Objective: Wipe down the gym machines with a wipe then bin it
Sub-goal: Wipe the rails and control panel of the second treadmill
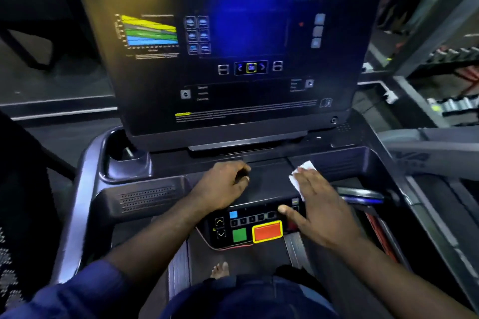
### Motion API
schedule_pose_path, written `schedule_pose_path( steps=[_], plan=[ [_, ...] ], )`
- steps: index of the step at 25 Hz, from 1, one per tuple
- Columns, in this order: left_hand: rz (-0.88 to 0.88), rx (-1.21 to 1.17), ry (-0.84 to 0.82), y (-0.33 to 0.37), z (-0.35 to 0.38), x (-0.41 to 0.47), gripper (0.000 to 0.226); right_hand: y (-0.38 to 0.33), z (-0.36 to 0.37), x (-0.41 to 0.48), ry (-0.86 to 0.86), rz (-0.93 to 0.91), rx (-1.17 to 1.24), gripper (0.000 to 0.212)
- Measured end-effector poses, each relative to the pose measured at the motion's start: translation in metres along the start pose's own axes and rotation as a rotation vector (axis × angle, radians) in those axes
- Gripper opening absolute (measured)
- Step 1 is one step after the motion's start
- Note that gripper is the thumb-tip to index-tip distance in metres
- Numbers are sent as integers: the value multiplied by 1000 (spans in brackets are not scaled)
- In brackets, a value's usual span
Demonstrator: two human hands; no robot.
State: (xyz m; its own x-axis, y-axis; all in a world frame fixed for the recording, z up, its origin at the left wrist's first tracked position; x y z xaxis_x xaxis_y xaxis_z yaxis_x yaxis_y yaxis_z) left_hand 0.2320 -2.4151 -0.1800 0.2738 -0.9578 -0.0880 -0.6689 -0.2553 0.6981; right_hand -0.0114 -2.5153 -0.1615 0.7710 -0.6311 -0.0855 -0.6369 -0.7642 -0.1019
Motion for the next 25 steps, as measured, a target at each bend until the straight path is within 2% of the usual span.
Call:
schedule_pose_path(
  steps=[1, 5, 9, 12, 13, 15, 18, 20, 22, 23, 24, 25],
  plan=[
    [33, 35, -70, 7, 7, 10, 30, 1, 3, 0, 11, 17, 56, 99],
    [188, 7, -220, 48, 33, 44, 35, -6, 15, -6, 7, -245, 137, 79],
    [269, -39, -232, 85, 54, 66, 39, 38, 21, 2, 334, -42, 464, 39],
    [265, -99, -245, 110, 73, 83, 39, 43, 25, -5, 376, -194, 549, 27],
    [266, -95, -248, 118, 79, 88, 38, 50, 22, -6, 368, -194, 604, 23],
    [273, -53, -265, 133, 91, 95, 37, 70, 18, -7, 380, -78, 652, 15],
    [270, 11, -297, 158, 116, 113, 33, 100, 10, -20, 279, 102, 706, 21],
    [285, 36, -350, 181, 134, 123, 27, 136, -5, -45, 307, 329, 935, 19],
    [337, 72, -407, 207, 155, 130, 31, 184, -22, -84, 520, 696, 1306, 24],
    [346, 92, -438, 217, 165, 134, 32, 206, -28, -104, 671, 845, 1342, 25],
    [351, 121, -476, 226, 178, 137, 33, 225, -31, -125, 792, 944, 1198, 25],
    [355, 182, -516, 234, 190, 141, 35, 241, -30, -142, 836, 996, 962, 24]
  ],
)
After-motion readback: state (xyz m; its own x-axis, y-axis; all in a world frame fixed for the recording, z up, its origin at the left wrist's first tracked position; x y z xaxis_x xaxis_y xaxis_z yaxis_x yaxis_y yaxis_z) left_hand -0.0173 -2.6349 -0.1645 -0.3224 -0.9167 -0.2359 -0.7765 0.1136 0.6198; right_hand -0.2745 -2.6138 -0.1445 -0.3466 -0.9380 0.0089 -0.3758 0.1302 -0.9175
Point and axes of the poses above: each hand's wrist, its own x-axis towards the middle knuckle, its own z-axis out of the palm, y = z × x, the point moved 2 cm from there along x, towards the middle knuckle, and after that the axes turned 2 degrees about -x, right-handed, at the moved point
